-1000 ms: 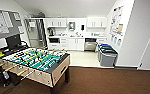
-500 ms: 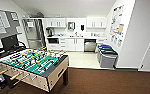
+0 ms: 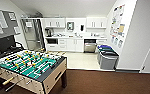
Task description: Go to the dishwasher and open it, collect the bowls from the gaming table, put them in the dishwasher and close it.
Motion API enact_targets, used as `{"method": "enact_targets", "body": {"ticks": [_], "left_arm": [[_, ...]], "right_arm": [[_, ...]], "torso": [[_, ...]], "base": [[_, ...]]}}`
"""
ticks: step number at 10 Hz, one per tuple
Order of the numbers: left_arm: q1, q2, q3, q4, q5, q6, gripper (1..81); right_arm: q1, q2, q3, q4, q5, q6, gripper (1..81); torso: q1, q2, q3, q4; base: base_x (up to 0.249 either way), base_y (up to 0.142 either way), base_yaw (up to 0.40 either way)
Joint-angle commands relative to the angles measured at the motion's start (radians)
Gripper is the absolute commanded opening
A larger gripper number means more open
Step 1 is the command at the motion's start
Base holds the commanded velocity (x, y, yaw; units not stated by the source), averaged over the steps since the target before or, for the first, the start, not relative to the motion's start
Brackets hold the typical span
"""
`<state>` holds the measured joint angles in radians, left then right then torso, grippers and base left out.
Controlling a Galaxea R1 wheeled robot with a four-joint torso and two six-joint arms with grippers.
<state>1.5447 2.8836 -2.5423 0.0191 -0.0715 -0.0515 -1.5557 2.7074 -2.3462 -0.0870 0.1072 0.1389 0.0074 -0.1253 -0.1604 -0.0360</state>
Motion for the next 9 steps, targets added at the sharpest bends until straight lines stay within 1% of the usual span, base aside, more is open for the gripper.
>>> {"method": "enact_targets", "body": {"ticks": [1, 9], "left_arm": [[-0.034, -0.012, 0.004, 0.005, 0.058, 0.004, 1.0], [-0.036, -0.015, 0.004, 0.007, 0.058, 0.004, 1.0]], "right_arm": [[0.038, -0.025, 0.002, -0.011, -0.050, -0.004, 1.0], [0.039, -0.024, 0.002, -0.010, -0.052, -0.004, 1.0]], "torso": [[0.000, 0.000, 0.000, 0.000], [-0.001, 0.000, 0.000, 0.000]], "base": [[0.159, -0.062, 0.000], [0.159, 0.000, 0.000]]}}
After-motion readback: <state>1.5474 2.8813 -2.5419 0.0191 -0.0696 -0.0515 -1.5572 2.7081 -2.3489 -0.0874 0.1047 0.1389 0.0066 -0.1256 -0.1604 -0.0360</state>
